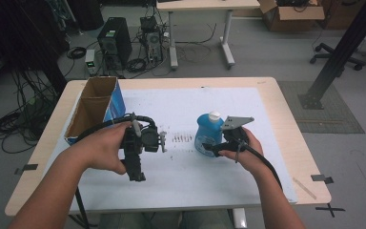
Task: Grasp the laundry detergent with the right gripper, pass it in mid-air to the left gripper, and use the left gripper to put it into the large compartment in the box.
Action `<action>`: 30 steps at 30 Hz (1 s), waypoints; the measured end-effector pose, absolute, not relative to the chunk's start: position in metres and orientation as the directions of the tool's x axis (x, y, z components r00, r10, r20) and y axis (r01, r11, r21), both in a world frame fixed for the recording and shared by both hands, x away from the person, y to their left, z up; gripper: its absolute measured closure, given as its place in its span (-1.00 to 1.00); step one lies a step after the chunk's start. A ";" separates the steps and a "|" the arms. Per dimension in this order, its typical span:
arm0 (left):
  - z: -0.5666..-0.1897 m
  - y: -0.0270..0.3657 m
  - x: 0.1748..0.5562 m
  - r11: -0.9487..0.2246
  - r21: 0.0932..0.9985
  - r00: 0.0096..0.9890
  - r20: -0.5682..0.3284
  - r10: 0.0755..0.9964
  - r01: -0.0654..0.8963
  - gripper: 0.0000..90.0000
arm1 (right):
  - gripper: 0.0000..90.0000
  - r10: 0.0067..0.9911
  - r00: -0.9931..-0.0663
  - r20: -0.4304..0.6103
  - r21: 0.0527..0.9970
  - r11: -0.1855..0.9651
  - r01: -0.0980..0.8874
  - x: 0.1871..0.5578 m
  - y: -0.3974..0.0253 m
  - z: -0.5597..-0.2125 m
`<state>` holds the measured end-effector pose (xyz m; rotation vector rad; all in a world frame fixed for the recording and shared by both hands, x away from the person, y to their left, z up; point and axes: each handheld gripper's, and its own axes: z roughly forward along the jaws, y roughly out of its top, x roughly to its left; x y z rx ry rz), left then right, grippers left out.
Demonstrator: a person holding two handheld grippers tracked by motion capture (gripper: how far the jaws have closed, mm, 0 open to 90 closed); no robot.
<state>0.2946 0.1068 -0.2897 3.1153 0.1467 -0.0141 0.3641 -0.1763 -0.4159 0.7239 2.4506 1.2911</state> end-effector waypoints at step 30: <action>-0.289 0.106 0.295 -0.995 0.021 0.996 -0.007 0.094 0.094 -1.00 | -0.04 0.542 -0.840 -0.029 0.841 0.467 0.272 0.364 -0.174 -0.419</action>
